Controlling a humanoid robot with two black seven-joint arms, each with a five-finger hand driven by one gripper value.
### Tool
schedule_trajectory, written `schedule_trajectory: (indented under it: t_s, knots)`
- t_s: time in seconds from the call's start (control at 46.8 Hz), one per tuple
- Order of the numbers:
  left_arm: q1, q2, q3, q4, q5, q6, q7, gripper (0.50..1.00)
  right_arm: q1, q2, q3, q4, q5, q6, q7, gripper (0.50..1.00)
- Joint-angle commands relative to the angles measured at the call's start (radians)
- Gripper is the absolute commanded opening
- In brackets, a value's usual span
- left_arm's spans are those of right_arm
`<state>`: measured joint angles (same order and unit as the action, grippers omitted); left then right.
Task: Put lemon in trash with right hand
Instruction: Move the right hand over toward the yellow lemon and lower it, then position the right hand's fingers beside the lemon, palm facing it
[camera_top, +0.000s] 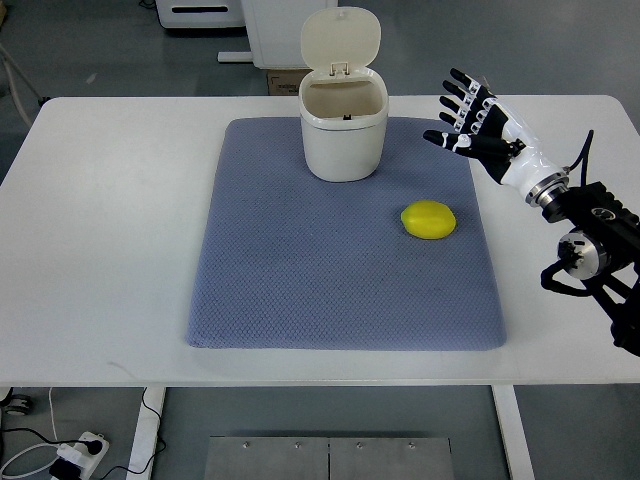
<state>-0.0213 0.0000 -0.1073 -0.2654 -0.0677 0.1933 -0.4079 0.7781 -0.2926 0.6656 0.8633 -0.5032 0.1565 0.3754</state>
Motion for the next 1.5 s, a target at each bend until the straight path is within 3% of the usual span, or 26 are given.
schedule_trajectory:
  t_s: [0.0,0.086,0.471,0.834,1.134,1.476]
  knots:
    - [0.000,0.000,0.000,0.000,0.000,0.000,0.000,1.000,0.052,-0.003,-0.118,-0.004,-0.001,-0.057,0.042,1.000]
    - [0.000,0.000,0.000,0.000,0.000,0.000,0.000,1.000,0.079,-0.005,-0.196,-0.004,0.002,-0.083,0.071,1.000]
    - [0.000,0.000,0.000,0.000,0.000,0.000,0.000,1.000,0.079,-0.048,-0.259,-0.003,-0.060,-0.081,0.080,1.000]
    - [0.000,0.000,0.000,0.000,0.000,0.000,0.000,1.000,0.047,-0.122,-0.365,-0.003,-0.063,-0.081,0.172,1.000]
    - [0.000,0.000,0.000,0.000,0.000,0.000,0.000,1.000,0.007,-0.118,-0.393,-0.004,-0.080,-0.092,0.200,1.000]
    - [0.000,0.000,0.000,0.000,0.000,0.000,0.000,1.000,0.006,-0.069,-0.440,-0.010,-0.132,-0.187,0.200,0.995]
